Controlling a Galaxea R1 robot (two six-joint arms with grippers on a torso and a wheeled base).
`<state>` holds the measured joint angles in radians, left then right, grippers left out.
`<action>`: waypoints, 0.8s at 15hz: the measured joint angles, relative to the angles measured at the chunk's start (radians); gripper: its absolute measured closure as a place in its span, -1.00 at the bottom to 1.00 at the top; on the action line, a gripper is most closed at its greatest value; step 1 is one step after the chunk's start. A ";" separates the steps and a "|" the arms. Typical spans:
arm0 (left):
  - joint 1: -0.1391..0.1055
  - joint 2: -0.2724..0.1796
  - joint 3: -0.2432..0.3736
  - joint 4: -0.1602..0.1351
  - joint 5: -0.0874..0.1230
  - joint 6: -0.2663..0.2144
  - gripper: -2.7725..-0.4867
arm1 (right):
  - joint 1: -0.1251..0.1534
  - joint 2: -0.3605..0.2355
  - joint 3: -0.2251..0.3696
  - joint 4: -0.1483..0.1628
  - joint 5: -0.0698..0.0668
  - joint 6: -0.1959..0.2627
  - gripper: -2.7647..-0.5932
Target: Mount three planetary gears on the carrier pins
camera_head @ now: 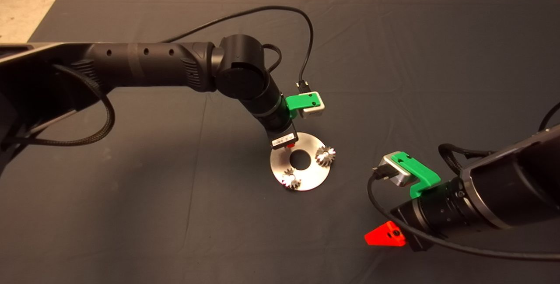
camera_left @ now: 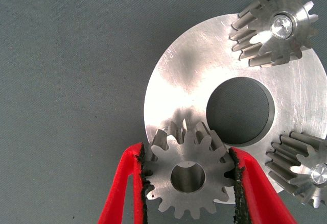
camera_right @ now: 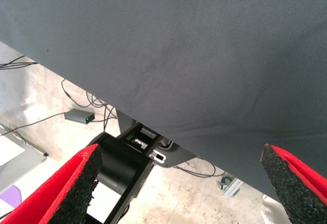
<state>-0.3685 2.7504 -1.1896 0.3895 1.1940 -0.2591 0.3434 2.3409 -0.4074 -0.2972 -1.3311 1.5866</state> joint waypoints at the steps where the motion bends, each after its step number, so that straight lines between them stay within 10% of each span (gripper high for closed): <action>1: 0.000 0.000 -0.002 0.000 -0.001 0.003 0.79 | 0.000 0.000 0.000 0.000 0.000 0.000 -0.61; 12: 0.006 0.009 -0.002 0.002 -0.010 0.004 0.80 | 0.000 0.000 0.000 0.000 0.000 0.000 -0.61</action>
<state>-0.3628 2.7590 -1.1915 0.3920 1.1838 -0.2549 0.3434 2.3409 -0.4074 -0.2972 -1.3306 1.5866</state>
